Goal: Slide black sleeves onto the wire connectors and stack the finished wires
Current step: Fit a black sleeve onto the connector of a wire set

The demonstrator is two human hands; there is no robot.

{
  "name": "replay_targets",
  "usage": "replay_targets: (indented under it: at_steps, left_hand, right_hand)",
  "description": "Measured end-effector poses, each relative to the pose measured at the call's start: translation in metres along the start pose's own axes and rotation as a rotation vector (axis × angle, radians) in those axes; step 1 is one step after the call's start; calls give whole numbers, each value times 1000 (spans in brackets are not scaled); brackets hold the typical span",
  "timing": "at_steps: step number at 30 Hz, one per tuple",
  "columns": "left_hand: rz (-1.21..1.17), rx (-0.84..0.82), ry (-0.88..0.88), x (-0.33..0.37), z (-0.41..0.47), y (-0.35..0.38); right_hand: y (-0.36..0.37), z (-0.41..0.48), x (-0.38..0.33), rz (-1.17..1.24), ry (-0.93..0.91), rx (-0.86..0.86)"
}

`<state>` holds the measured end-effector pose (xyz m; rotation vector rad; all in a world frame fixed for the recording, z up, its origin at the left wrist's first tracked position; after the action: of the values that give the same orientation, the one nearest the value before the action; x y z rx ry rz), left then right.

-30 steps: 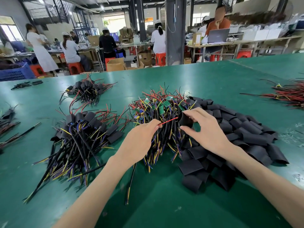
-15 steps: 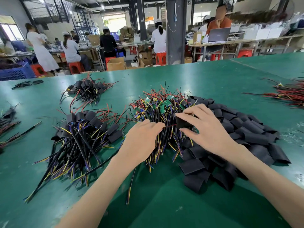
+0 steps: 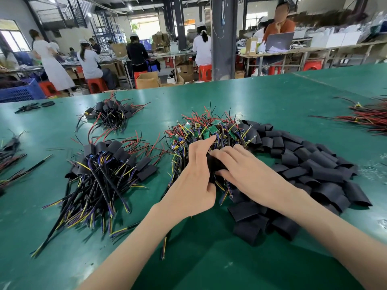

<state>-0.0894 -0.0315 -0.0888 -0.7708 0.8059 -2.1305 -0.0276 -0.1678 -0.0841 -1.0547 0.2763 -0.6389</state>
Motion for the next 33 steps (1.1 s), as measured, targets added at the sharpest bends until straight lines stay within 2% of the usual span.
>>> replay_targets:
  at_steps: [2, 5, 6, 8, 10, 15, 19, 24, 29, 33]
  left_hand:
    - [5, -24, -39, -5, 0, -4]
    - [172, -37, -131, -18, -3, -16]
    - [232, -59, -153, -23, -4, -19]
    - [281, -93, -165, -31, -8, -22]
    - [178, -82, -188, -34, -9, -22]
    - [-138, -163, -278, -36, -8, -22]
    - [-388, -32, -377, -34, -7, -24]
    - [-407, 43, -331, -29, -1, -27]
    - [-392, -10, -322, -23, -3, -18]
    - [-373, 9, -315, -23, -3, -18]
  right_hand:
    - [0, 1, 3, -48, 8, -6]
    - [-3, 2, 11, -73, 22, -4]
    - [-6, 2, 14, -55, 31, 35]
    - [-12, 2, 21, 132, 125, 110]
    - [-18, 1, 27, 261, 161, 156]
    - [-21, 0, 31, 318, 193, 147]
    - [-23, 0, 35, 279, 196, 113]
    - [-21, -2, 37, 58, 142, 58]
    - [-16, -2, 23, 105, 81, 17]
    - [-13, -2, 23, 191, 92, -17]
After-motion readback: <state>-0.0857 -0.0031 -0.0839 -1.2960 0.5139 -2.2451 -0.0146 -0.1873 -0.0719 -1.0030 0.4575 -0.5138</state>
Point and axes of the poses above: each hand's wrist, its own z-axis towards the middle knuckle, its own y-axis out of the palm, x = y × z, the point moved 2 cm from there along z, towards the middle knuckle, and after that the axes turned 10 degrees about y, right-handed, at the moved point
